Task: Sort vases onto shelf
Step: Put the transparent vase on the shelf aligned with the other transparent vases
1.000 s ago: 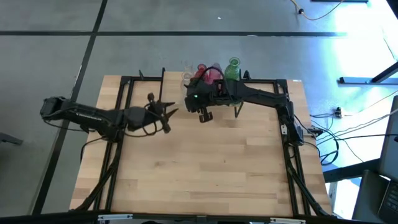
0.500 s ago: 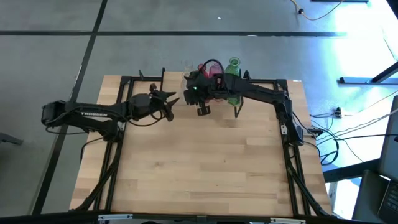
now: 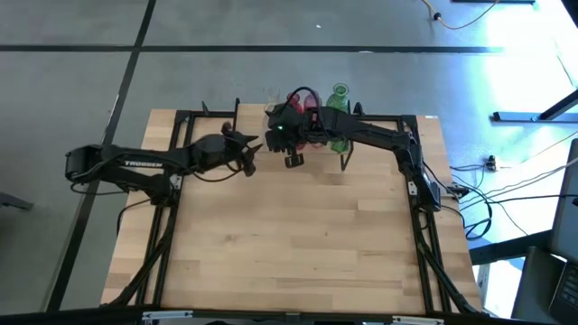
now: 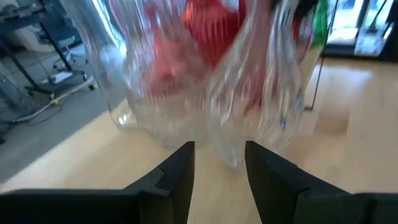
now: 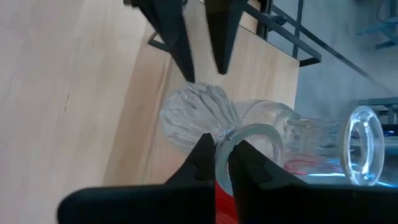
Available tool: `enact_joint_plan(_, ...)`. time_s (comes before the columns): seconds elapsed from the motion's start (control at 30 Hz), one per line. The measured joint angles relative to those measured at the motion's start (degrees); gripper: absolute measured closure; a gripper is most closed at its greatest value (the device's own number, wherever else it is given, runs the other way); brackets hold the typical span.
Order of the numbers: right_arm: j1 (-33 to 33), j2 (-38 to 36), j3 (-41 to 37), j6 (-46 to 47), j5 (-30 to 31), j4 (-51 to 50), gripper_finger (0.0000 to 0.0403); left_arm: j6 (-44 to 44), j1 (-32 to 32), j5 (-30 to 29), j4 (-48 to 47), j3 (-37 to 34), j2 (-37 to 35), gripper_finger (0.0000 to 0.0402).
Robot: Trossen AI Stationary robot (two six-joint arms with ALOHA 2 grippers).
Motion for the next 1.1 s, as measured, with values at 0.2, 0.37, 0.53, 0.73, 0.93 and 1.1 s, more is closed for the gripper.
enact_joint_plan(0.2, 0.00, 0.19, 0.00, 0.02, -0.02, 0.04, 0.0391, 0.00, 0.14, -0.22, 0.98, -0.04, 2.56, 0.0266)
enact_joint_plan(0.37, 0.00, 0.77, 0.07, 0.57, 0.14, -0.27, 0.0391, 0.00, 0.14, 0.02, 1.11, -0.04, 2.84, 0.0266)
enact_joint_plan(0.53, 0.02, 1.39, 0.15, 0.52, 0.87, -0.37, 0.0391, 0.00, 0.14, -0.01, 1.27, -0.07, 2.82, 0.0266)
enact_joint_plan(0.73, 0.02, 1.51, 0.15, 0.48, 0.92, -0.37, 0.0378, 0.00, 0.14, -0.04, 1.29, -0.07, 2.82, 0.0266)
enact_joint_plan(0.93, 0.02, 1.64, 0.13, 0.11, 0.46, 0.00, 0.0328, 0.00, 0.12, 0.38, 1.30, -0.07, 2.82, 0.0266)
enact_joint_plan(1.1, 0.02, 1.66, 0.09, 0.00, 0.46, 0.24, 0.0300, -0.02, 0.12, 0.41, 1.37, -0.07, 2.82, 0.0266)
